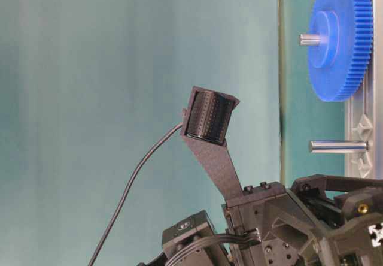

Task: Find the location of the shaft and insert the small gear.
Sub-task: 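Close the left gripper on the small blue gear's hub and lift it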

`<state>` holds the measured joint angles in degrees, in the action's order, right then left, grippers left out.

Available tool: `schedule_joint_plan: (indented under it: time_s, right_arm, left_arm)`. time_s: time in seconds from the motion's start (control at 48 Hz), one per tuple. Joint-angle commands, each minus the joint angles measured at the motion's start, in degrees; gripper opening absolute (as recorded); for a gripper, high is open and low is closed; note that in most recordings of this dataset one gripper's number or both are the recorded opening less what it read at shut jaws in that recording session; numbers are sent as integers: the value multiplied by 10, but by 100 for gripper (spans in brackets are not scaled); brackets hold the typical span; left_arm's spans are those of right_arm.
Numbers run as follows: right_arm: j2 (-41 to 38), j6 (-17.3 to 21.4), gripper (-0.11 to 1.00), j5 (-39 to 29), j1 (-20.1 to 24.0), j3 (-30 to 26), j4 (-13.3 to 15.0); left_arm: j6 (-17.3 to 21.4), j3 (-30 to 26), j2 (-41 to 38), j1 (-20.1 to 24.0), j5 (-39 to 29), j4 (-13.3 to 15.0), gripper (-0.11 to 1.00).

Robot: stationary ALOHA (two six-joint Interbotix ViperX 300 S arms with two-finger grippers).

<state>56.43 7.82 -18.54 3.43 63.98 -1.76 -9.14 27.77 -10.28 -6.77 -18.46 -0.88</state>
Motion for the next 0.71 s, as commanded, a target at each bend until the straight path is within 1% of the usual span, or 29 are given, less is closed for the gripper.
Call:
schedule_joint_plan:
  time_s: [0.0,0.146,0.688]
  right_arm:
    - [-2,5,7,-1,1,-4,1]
    - [2,5,7,-13,2,-5,1]
    - [6,5,7,-13,2,-4,1]
  left_arm:
    - [1,-11,6,-1,2,-1,91]
    - [0,-11,3,-1,3,-2,91]
    - [-3,-15,-4,-1,4,-2,91]
